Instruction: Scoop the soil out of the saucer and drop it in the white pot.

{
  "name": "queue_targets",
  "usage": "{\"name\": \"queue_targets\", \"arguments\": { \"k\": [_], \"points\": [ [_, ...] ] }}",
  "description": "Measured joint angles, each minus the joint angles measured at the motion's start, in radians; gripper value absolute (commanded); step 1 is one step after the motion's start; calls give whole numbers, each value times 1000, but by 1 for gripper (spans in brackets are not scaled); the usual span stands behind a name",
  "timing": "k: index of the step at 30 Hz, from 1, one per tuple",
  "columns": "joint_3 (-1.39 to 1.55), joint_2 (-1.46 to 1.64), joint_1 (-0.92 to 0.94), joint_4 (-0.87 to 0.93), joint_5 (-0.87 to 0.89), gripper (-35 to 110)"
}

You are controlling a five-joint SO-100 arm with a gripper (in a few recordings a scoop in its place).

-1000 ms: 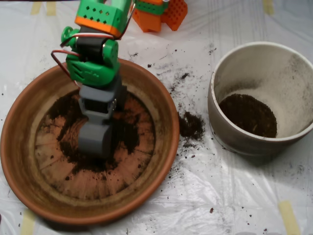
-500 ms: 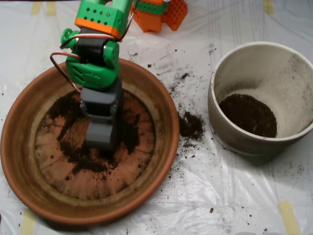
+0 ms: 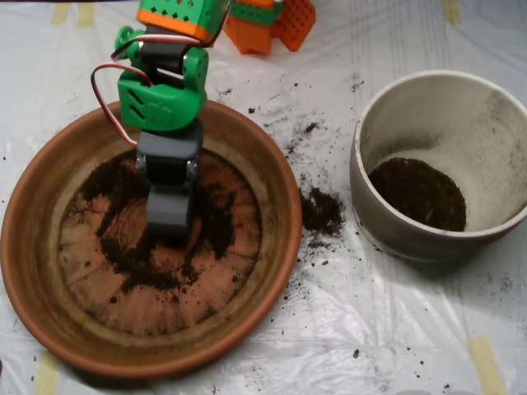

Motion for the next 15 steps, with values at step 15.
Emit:
{"name": "queue_targets", "arguments": {
  "k": [15],
  "points": [
    [117, 77, -6, -84, -114, 0]
  ]
}}
